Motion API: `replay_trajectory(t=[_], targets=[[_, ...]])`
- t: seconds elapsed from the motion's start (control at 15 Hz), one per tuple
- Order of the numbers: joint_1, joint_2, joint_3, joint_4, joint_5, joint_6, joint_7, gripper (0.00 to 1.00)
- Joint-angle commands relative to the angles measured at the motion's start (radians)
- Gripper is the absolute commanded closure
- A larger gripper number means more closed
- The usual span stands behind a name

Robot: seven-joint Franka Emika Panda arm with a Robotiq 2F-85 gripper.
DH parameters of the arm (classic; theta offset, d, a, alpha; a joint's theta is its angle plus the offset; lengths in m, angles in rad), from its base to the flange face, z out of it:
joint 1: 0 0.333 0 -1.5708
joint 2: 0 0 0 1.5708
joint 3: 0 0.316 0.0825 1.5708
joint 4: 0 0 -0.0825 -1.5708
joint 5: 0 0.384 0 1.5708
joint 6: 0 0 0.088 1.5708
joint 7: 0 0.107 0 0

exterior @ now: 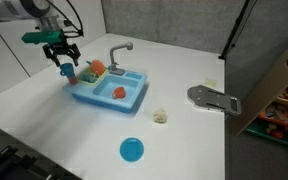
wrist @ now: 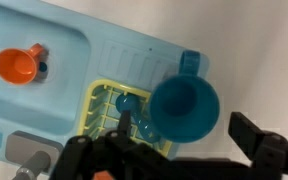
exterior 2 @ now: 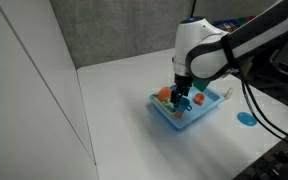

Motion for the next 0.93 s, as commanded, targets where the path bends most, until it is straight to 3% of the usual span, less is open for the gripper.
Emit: replay_trajectory(t=[0.0, 0.87], targets=[[0.002, -0.015, -0.002, -0.007, -0.017, 0.004, 0.017, 0.00], [-0.011, -0.132, 0.013, -0.064, 0.026, -0.049, 0.047, 0.00]])
